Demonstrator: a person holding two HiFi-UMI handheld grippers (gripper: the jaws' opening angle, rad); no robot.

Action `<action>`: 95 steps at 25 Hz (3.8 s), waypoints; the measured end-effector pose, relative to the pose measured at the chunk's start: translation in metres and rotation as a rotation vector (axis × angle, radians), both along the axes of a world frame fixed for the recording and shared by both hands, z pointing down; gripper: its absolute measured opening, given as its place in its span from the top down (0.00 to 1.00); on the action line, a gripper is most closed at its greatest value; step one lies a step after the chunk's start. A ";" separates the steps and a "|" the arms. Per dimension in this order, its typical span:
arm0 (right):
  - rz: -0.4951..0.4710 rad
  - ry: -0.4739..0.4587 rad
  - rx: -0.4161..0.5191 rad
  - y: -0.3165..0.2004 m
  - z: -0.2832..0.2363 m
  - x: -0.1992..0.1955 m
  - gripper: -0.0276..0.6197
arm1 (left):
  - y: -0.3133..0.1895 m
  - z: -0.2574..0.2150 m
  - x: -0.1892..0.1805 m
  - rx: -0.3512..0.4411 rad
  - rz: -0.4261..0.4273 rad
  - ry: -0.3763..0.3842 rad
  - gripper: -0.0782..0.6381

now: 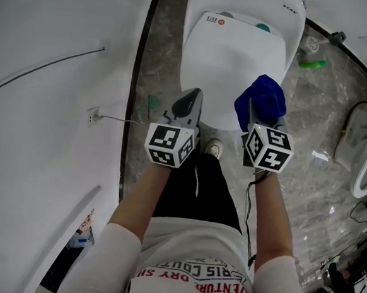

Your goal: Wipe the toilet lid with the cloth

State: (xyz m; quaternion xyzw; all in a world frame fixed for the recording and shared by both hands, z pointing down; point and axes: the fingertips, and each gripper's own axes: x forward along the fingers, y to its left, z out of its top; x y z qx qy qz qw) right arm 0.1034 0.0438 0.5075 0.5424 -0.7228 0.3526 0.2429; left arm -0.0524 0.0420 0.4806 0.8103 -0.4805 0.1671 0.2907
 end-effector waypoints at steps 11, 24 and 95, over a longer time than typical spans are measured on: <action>-0.113 -0.053 -0.083 -0.098 0.021 -0.085 0.81 | -0.119 -0.018 -0.044 0.114 0.013 0.066 0.88; -0.118 -0.129 -0.179 -0.222 0.078 -0.181 0.81 | -0.206 0.022 -0.101 0.035 0.060 0.020 0.88; 0.056 0.012 -0.205 -0.154 0.083 0.087 0.81 | -0.128 0.036 0.063 -0.084 0.089 -0.003 0.88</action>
